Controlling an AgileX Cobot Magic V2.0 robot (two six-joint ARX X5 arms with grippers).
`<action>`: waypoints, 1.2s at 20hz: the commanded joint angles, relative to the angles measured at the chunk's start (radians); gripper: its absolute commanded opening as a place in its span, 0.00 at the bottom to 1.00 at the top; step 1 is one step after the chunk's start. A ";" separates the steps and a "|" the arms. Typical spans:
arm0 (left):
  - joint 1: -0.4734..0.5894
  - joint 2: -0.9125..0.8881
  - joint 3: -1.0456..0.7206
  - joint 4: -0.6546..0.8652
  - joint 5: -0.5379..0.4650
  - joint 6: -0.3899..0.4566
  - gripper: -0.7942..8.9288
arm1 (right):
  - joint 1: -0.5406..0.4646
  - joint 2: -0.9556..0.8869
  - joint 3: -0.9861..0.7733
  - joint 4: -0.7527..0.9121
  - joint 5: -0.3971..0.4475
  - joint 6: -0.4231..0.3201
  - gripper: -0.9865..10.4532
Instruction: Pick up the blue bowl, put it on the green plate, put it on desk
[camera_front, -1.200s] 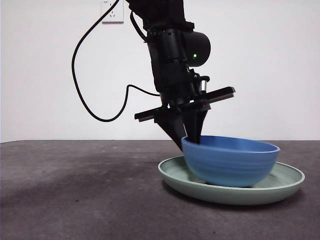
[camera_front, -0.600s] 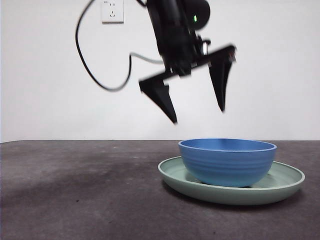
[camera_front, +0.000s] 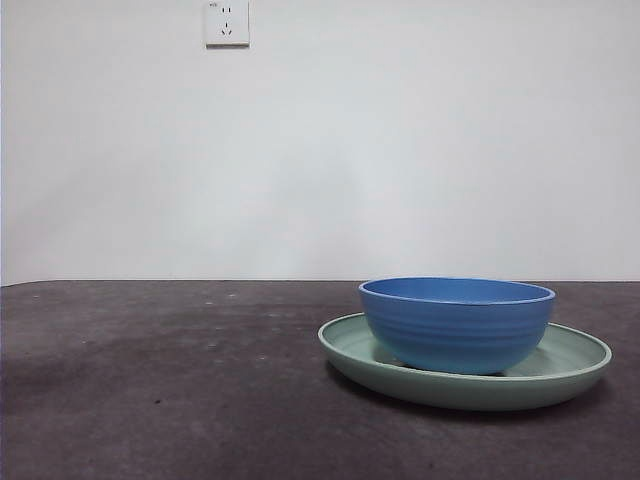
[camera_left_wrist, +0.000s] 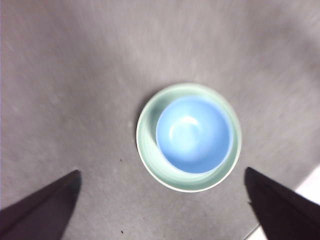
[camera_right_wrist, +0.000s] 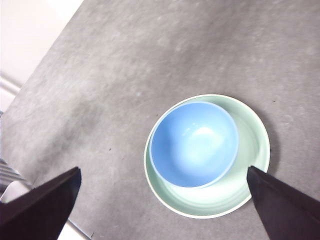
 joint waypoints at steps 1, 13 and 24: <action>-0.003 -0.070 0.000 -0.039 -0.006 0.011 0.70 | 0.011 0.004 0.019 0.002 -0.001 -0.018 0.66; 0.006 -0.807 -0.835 0.220 -0.015 0.073 0.70 | 0.011 0.004 0.019 -0.011 -0.001 -0.018 0.66; 0.006 -1.184 -1.311 0.436 -0.015 -0.008 0.70 | 0.011 0.006 0.019 -0.062 0.078 -0.014 0.66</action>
